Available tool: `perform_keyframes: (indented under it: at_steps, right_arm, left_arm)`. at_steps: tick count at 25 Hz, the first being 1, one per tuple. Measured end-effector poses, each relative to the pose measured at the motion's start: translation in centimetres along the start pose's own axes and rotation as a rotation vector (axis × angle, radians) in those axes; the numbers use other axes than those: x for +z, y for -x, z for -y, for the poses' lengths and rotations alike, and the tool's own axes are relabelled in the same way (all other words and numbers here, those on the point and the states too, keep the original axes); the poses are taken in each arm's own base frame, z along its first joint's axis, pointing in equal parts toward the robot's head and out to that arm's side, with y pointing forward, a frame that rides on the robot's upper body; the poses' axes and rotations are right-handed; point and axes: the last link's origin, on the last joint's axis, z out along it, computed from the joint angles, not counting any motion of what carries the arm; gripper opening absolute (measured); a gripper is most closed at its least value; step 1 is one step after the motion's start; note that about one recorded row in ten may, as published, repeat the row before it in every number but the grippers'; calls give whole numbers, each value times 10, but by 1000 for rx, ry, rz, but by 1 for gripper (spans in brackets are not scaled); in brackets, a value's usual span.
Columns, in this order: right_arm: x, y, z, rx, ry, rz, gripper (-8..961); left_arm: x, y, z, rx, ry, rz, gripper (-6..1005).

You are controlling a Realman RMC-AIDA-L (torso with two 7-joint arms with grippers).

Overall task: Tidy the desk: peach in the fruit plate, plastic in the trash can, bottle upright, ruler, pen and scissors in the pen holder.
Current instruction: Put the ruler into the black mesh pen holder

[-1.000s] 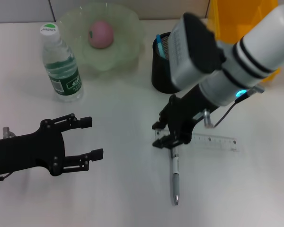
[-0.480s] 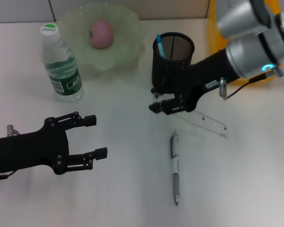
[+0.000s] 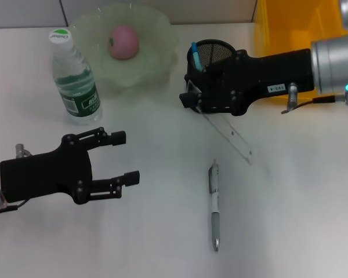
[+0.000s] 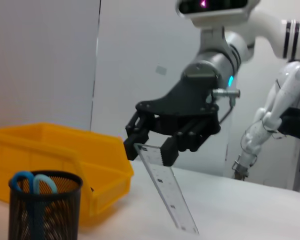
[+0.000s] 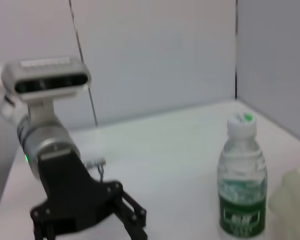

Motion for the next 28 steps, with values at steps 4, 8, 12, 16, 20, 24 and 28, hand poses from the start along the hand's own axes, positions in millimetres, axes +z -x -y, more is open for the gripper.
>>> perform_keyframes:
  at_steps: [4,8,12,16,20,24,28]
  right_arm:
    - [-3,-13,-1,27,-7,100,389]
    - [-6,-25,-2,26,-29,207,389]
    - [-8,-33,-3,18,-63,293,389]
    - [-11,-37,-6,-30,-86,339,389]
    - [-12,-37,-9,-93,-82,350,389]
    - [-16,-37,-13,-199,-91,370,389]
    - [-22,-37,-15,-332,-126,390,390]
  left_arm:
    - [2,-3,2,-5,-19,-35,829]
    - [5,-5,2,-5,-36,-69,829]
    - [10,-6,0,-6,-42,-87,829]
    - [11,-6,1,-6,-42,-87,829]
    - [11,-7,2,-7,-42,-87,829]
    - [9,-8,4,-18,-47,-83,829]
    - [4,-12,9,-55,-63,-86,829]
